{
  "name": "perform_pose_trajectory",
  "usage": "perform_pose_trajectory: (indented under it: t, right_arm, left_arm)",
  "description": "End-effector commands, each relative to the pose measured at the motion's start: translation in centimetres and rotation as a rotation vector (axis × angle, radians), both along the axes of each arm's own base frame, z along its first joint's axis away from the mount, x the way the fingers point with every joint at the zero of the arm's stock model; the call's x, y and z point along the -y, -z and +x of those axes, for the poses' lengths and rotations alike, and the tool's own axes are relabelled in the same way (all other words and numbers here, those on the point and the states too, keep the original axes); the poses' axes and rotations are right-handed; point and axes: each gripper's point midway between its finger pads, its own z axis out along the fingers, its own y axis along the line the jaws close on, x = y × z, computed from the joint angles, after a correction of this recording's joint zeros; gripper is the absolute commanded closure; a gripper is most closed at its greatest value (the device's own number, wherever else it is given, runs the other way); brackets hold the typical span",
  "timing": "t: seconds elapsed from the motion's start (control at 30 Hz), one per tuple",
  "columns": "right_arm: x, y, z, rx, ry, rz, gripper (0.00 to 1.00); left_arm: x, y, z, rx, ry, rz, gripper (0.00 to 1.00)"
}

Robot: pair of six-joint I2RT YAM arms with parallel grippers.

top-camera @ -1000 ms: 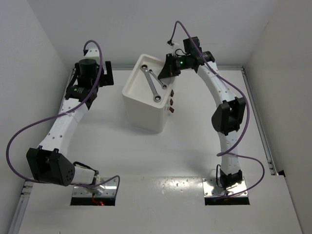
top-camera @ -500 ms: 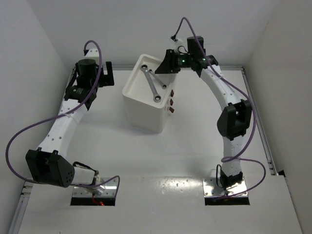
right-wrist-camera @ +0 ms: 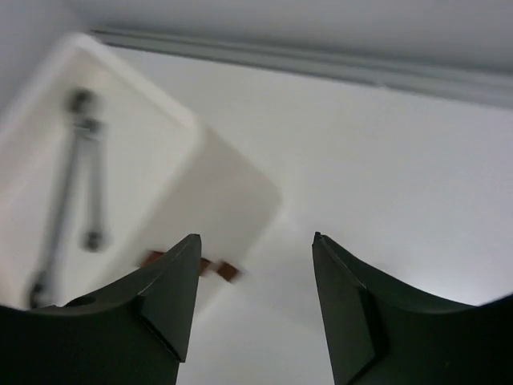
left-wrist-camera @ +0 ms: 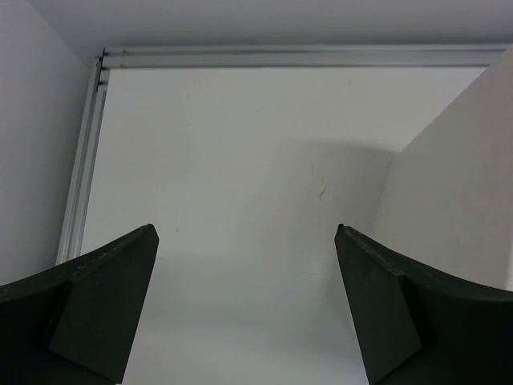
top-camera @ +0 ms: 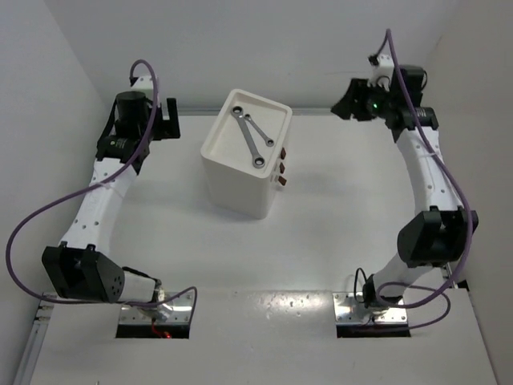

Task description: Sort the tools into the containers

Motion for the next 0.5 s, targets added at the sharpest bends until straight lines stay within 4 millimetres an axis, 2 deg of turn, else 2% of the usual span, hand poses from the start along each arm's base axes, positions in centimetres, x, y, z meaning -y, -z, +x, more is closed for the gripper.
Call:
perform_pose_trajectory:
  t: [0.0,0.03,0.07,0.1,0.13,0.17,0.2,0.37,0.47]
  right_arm:
    - [7.9,8.5,-1.5,-0.162,0.148,-0.232,0.41]
    - [10.0,12.0,-3.0,-0.216,0.146,-0.306,0.41]
    - [11.2,12.5,-3.7,-0.205,0.166,-0.340,0.41]
    - [12.2,15.1,-4.7,-0.236,0.182,-0.357,0.41]
    - [13.6,15.9,-5.3,-0.238,0.189,-0.385,0.41]
    - [13.9,16.4,-5.8,-0.244,0.192,-0.391,0.41]
    - [14.2,18.2,-6.7,-0.280,0.195,-0.386,0.41]
    - [16.1,20.8,-7.9,-0.325,0.246,-0.356,0.41]
    - [17.0,21.2,-8.2,-0.329,0.260,-0.361,0.41]
  left_arm:
    - [-2.2,3.6,-1.1,-0.097,-0.048,-0.015,0.01]
    - [-2.7,4.5,-1.3,-0.115,-0.059,-0.015,0.01]
    - [-2.9,5.1,-1.3,-0.119,-0.068,-0.010,0.01]
    - [-3.7,6.9,-1.9,-0.152,-0.083,0.015,0.01]
    - [-4.2,7.5,-2.2,-0.158,-0.112,0.029,0.01]
    - [-4.9,9.7,-2.7,-0.195,-0.128,0.050,0.01]
    - [-5.2,10.3,-3.1,-0.201,-0.141,0.058,0.01]
    - [-7.0,15.1,-5.2,-0.274,-0.185,0.070,0.01]
    - [-7.6,15.9,-5.8,-0.286,-0.206,0.074,0.01]
